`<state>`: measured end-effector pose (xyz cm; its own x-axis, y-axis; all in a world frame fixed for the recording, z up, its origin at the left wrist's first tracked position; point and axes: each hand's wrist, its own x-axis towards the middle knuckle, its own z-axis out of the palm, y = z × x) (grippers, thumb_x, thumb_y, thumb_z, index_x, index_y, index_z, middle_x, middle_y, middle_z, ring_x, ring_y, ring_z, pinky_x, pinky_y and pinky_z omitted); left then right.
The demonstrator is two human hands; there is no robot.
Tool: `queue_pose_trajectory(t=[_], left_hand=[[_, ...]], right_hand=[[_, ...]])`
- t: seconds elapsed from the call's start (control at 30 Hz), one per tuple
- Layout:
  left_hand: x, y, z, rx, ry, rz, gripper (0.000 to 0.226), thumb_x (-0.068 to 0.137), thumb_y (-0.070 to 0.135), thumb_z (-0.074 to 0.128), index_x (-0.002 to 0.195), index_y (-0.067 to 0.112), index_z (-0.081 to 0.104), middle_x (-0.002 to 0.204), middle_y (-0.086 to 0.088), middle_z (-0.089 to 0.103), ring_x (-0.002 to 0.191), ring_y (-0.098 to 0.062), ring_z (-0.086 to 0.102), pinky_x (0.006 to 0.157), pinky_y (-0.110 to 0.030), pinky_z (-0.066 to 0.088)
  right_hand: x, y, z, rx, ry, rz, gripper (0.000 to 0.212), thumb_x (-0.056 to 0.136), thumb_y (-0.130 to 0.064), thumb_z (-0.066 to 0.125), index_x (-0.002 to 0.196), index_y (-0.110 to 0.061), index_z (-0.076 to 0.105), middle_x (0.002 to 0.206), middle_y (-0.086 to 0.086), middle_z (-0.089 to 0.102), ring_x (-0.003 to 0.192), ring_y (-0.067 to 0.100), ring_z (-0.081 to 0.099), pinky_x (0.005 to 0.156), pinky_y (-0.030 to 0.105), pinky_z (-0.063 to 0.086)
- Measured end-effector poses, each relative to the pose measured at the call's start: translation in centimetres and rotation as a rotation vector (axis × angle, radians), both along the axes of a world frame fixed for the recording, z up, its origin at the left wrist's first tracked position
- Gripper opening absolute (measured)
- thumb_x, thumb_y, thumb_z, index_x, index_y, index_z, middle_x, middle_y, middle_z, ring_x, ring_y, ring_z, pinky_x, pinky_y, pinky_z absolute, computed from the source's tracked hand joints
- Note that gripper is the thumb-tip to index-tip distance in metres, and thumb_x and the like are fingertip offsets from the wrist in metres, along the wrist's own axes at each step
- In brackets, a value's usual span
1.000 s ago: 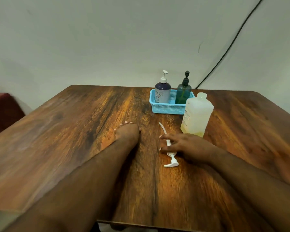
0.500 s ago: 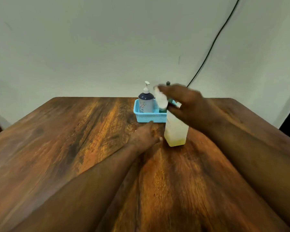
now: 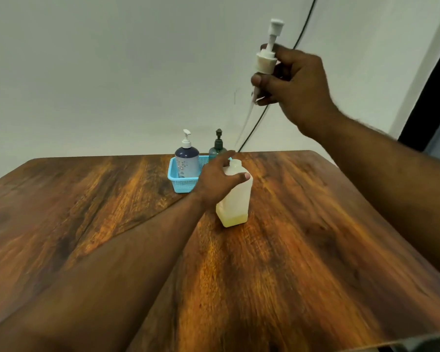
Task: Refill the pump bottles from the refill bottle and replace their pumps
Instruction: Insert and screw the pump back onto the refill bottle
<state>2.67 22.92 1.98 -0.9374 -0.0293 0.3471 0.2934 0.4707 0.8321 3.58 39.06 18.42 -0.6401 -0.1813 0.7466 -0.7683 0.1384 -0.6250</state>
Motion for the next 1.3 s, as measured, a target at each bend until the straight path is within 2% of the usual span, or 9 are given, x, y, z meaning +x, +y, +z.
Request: queue_pose_trajectory(t=[0.23,0.37,0.47,0.53,0.73,0.83,1.0,1.17,1.3], left_hand=[[-0.1,0.2,-1.6,0.089,-0.034,0.009,0.071,0.086,0.043,0.073,0.146,0.032,0.037,0.146,0.001,0.046,0.119,-0.019,0.050,0.090,-0.032,0.050],[0.2,0.4,-1.8,0.093,-0.030,-0.002,0.063,0.087,0.045,0.071,0.139,0.031,0.039,0.139,0.000,0.049,0.115,-0.019,0.053,0.077,-0.022,0.050],[0.1,0.1,-1.7,0.096,-0.035,-0.034,0.059,0.086,0.042,0.073,0.134,0.026,0.041,0.131,0.000,0.053,0.112,-0.021,0.057,0.078,-0.028,0.054],[0.1,-0.2,-1.7,0.080,-0.037,-0.063,0.061,0.086,0.041,0.074,0.135,0.027,0.041,0.132,0.003,0.052,0.111,-0.018,0.055,0.077,-0.024,0.051],[-0.2,-0.6,-2.2,0.149,-0.003,-0.031,0.059,0.075,0.039,0.084,0.122,0.022,0.053,0.120,0.001,0.059,0.108,-0.017,0.058,0.085,-0.034,0.057],[-0.1,-0.5,-2.5,0.194,0.000,-0.033,0.059,0.073,0.038,0.086,0.121,0.026,0.053,0.116,0.008,0.059,0.104,-0.008,0.058,0.084,-0.033,0.057],[0.1,-1.0,-2.4,0.267,-0.088,-0.046,0.073,0.069,0.037,0.089,0.128,0.027,0.047,0.120,0.008,0.055,0.103,-0.004,0.056,0.076,-0.022,0.054],[0.1,-1.5,-2.0,0.237,-0.147,-0.064,0.075,0.069,0.035,0.088,0.130,0.027,0.046,0.131,-0.001,0.055,0.116,-0.019,0.056,0.095,-0.040,0.055],[0.2,-1.4,-2.0,0.234,-0.147,-0.076,0.072,0.072,0.031,0.087,0.131,0.021,0.049,0.129,-0.005,0.059,0.114,-0.023,0.060,0.094,-0.048,0.056]], right_hand=[[-2.4,0.0,-3.3,0.062,-0.081,-0.070,0.051,0.080,-0.007,0.074,0.128,-0.011,0.059,0.087,0.019,0.070,0.073,0.027,0.073,0.066,0.038,0.061],[-3.3,-0.3,-6.0,0.144,-0.195,-0.092,0.043,0.080,-0.011,0.076,0.121,-0.011,0.063,0.088,0.012,0.072,0.075,0.022,0.073,0.066,0.034,0.061],[-3.7,-0.9,-8.6,0.446,-0.312,-0.092,0.049,0.078,-0.030,0.078,0.123,-0.017,0.062,0.101,0.001,0.070,0.087,0.012,0.069,0.071,0.022,0.058],[-4.0,-1.2,-10.3,0.505,-0.405,-0.052,0.057,0.078,-0.042,0.075,0.129,-0.024,0.058,0.110,0.000,0.068,0.095,0.013,0.066,0.079,0.030,0.058],[-4.6,-1.6,-12.9,0.225,-0.450,-0.048,0.027,0.085,-0.040,0.069,0.103,-0.021,0.073,0.096,-0.006,0.074,0.089,0.010,0.070,0.079,0.033,0.058],[-4.7,-1.5,-13.7,0.171,-0.484,-0.046,0.038,0.078,-0.032,0.077,0.113,-0.018,0.069,0.103,-0.004,0.073,0.096,0.011,0.068,0.084,0.031,0.057],[-4.4,-2.2,-14.6,0.090,-0.459,-0.134,0.030,0.073,-0.037,0.080,0.093,-0.019,0.067,0.088,-0.004,0.073,0.083,0.012,0.070,0.069,0.026,0.058],[-3.4,-3.4,-14.7,0.048,-0.414,-0.197,0.027,0.076,-0.032,0.080,0.087,-0.023,0.057,0.078,-0.012,0.065,0.068,0.000,0.064,0.050,0.007,0.048],[-1.2,-4.3,-15.2,-0.101,-0.391,-0.253,0.030,0.073,-0.032,0.081,0.092,-0.026,0.058,0.081,-0.015,0.065,0.074,0.000,0.066,0.052,0.012,0.052]])
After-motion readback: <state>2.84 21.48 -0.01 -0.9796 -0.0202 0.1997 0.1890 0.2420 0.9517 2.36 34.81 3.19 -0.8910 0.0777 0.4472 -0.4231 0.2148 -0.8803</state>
